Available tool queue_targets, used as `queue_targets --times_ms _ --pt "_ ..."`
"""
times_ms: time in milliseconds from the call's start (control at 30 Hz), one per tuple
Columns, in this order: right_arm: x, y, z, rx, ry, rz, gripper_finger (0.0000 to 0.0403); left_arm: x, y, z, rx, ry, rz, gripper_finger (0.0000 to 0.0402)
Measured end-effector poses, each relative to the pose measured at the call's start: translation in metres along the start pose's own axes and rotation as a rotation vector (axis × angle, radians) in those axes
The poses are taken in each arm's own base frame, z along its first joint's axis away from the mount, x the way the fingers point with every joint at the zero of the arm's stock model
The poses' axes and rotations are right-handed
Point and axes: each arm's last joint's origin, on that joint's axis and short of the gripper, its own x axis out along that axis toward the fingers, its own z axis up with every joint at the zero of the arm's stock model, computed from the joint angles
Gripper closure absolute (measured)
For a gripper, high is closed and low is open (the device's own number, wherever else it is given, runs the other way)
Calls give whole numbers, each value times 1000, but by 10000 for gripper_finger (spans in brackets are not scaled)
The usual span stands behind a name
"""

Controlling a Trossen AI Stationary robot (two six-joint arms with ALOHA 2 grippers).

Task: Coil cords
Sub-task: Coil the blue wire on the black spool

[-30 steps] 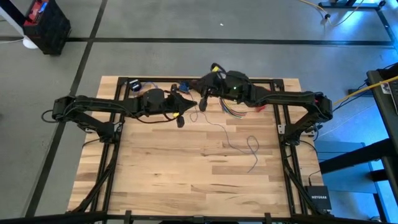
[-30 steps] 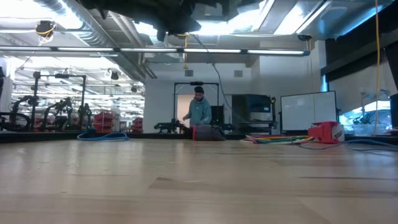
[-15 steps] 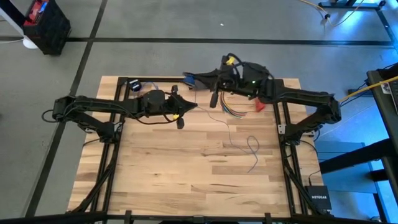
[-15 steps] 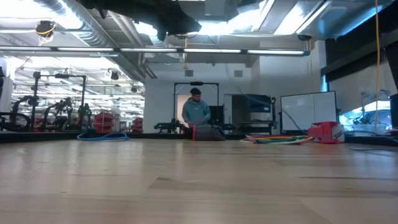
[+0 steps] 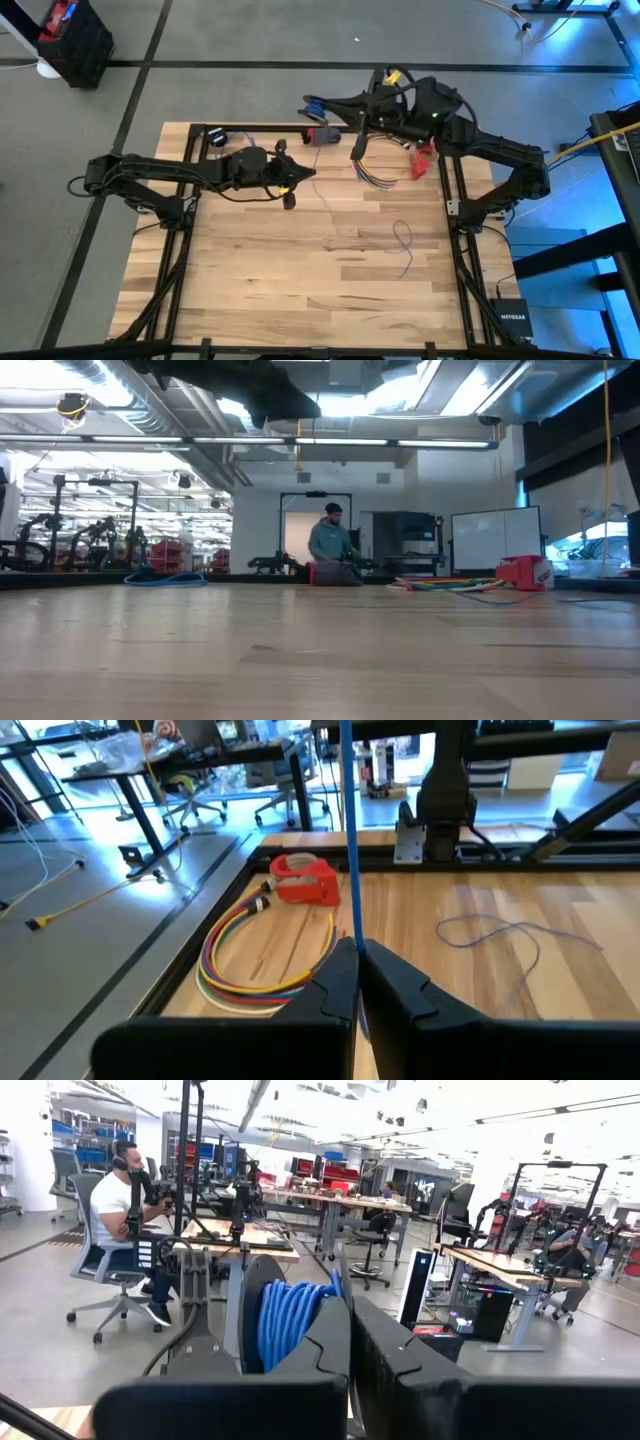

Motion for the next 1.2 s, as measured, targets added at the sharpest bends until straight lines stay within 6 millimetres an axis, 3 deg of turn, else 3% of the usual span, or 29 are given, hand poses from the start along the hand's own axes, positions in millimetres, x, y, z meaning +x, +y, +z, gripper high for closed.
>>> queue_targets --times_ms 333,567,867,1200 --pt "-3 1 -9 -6 121 15 400 0 1 -7 28 62 37 396" --pt "-9 4 -32 -17 370 58 400 -1 23 -25 21 248 213 396" --pt "-17 7 -83 -160 844 34 400 -8 47 -46 -43 449 300 396" --pt "5 16 -148 -216 1192 76 400 -9 51 -48 -57 468 320 396"
